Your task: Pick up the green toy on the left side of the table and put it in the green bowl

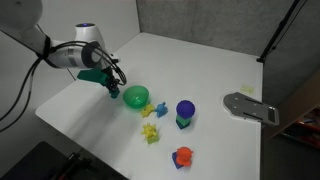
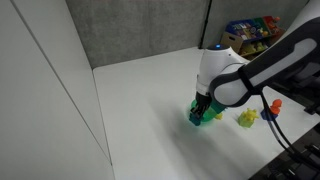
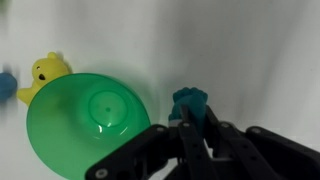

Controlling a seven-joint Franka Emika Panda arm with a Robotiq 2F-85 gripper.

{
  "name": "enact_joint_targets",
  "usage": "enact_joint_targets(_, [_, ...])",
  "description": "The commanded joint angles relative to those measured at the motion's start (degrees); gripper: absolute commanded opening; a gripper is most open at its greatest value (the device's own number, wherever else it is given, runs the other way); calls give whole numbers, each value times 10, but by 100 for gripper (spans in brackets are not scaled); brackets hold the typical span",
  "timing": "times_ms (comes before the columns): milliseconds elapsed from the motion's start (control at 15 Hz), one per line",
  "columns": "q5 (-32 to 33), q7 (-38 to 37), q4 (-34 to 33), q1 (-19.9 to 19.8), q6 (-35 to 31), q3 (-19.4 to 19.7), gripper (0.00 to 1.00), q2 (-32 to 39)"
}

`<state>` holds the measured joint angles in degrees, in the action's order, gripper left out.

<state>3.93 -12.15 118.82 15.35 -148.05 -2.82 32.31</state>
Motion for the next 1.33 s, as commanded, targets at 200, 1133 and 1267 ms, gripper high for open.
enact_joint_targets(200, [-7, 6, -28, -26, 47, -2, 3, -45])
enact_joint_targets(1133, [11, -4, -44, -61, 44, 61, 43, 6])
enact_joint_targets(1267, [9, -3, -44, -62, 48, 63, 61, 6])
